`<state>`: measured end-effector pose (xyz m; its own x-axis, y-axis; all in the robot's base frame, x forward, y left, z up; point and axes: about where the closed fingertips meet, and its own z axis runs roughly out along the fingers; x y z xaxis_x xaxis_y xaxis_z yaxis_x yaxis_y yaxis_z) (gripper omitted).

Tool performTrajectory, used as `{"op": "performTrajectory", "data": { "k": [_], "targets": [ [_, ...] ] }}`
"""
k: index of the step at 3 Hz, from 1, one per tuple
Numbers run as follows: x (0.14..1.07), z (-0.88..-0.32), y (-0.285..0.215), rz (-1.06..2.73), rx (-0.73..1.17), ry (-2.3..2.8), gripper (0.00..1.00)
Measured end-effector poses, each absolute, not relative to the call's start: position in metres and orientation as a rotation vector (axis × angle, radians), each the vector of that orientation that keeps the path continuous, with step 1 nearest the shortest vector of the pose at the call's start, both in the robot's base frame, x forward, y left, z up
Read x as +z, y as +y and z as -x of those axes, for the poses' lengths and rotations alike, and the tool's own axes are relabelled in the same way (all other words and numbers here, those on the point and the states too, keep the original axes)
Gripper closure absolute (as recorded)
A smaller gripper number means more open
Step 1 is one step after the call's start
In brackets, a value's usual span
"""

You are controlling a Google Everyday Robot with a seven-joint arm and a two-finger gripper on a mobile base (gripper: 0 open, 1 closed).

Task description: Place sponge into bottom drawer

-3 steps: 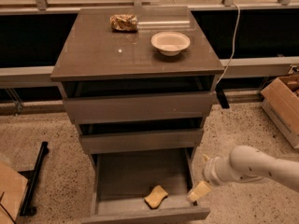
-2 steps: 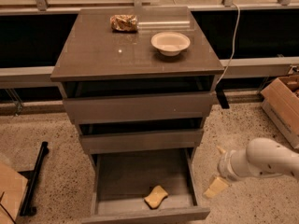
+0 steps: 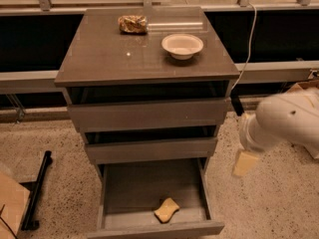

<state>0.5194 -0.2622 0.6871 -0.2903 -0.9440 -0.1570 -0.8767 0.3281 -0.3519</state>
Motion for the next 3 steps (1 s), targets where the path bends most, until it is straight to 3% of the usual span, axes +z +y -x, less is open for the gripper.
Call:
{"op": "performTrajectory", "data": {
  "k": [2, 3],
  "targets": [
    [0.936, -0.574, -0.227, 1.446, -0.729, 2.066, 0.0],
    [0.957, -0.58, -0.23, 1.422, -0.766, 2.041, 0.0]
  ]
}}
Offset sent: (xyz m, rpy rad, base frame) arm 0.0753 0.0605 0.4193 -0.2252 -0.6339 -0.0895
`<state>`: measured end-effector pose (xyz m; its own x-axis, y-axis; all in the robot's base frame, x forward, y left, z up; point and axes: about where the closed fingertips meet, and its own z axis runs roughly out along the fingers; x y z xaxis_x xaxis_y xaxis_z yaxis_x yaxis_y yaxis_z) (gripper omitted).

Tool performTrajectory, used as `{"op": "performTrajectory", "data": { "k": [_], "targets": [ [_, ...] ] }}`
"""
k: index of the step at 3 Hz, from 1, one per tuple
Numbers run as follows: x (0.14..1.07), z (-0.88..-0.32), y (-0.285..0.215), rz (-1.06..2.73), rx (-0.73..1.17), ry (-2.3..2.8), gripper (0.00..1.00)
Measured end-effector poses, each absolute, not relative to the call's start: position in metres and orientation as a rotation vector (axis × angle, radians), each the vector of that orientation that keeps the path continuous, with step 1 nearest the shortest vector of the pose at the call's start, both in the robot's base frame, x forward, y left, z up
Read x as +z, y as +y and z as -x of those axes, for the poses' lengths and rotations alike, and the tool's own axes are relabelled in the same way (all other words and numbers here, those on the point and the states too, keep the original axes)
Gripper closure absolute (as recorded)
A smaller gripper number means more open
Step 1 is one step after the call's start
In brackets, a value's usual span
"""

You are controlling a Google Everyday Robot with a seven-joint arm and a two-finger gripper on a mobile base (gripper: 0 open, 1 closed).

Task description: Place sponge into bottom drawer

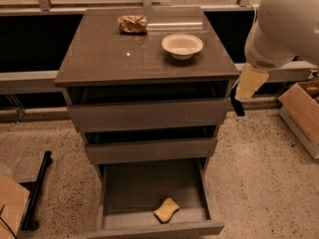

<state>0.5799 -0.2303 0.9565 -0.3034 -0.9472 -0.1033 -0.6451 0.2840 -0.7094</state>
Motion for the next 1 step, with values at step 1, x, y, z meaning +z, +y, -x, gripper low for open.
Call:
{"op": "performTrajectory", "data": {
  "k": [1],
  "targets": [
    [0.9551, -0.5797, -0.2301, 1.424, -0.764, 2.043, 0.0]
  ]
}}
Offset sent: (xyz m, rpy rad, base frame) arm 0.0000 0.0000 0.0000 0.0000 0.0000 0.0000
